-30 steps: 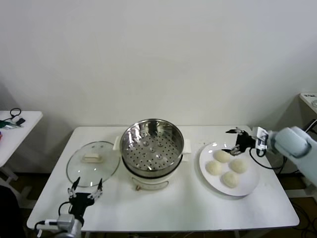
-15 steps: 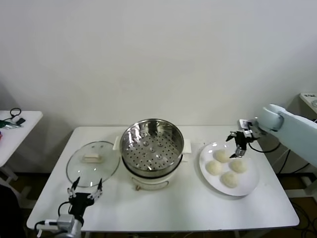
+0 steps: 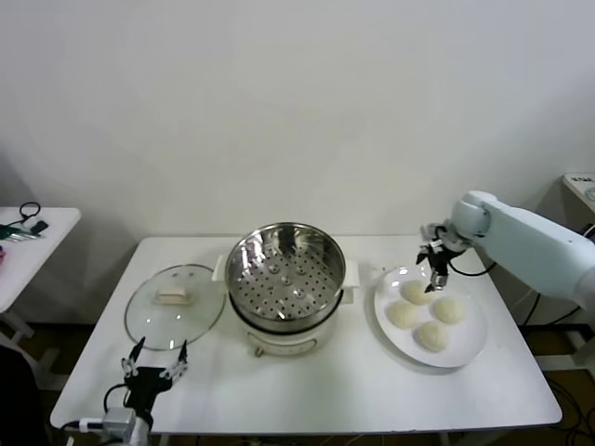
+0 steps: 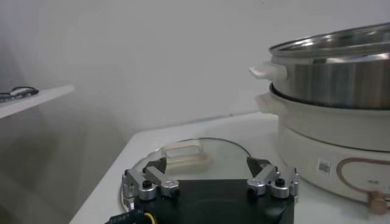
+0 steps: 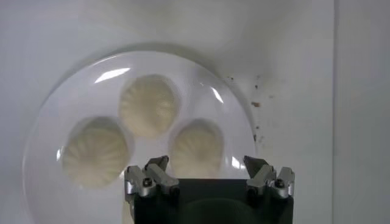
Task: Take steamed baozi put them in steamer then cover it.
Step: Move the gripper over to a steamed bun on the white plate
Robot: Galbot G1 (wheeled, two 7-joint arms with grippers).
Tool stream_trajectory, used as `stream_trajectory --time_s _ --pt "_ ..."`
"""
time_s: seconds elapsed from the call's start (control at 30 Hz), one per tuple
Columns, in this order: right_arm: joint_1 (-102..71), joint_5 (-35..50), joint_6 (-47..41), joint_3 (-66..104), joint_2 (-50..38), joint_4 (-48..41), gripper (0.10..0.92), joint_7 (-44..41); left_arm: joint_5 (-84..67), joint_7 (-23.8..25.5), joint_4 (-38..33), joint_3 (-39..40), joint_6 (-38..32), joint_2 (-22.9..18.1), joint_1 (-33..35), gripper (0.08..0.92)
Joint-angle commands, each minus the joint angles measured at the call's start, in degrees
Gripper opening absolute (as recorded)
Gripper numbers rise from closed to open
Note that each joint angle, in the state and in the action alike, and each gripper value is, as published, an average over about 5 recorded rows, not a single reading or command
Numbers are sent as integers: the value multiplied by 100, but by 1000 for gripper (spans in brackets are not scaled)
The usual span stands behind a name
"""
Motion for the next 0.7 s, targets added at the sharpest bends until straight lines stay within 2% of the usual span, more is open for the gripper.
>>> stream_trajectory --time_s 0.03,0.43,0.7 --pt "-300 -238 27 219 280 -449 823 -47 10 -3 4 5 -6 -7 23 823" --pt "-541 -572 116 569 404 -833 822 42 25 -2 33 14 6 -8 -16 823" --pt "-657 -572 119 754 444 -899 764 109 33 -5 59 25 30 4 -61 823"
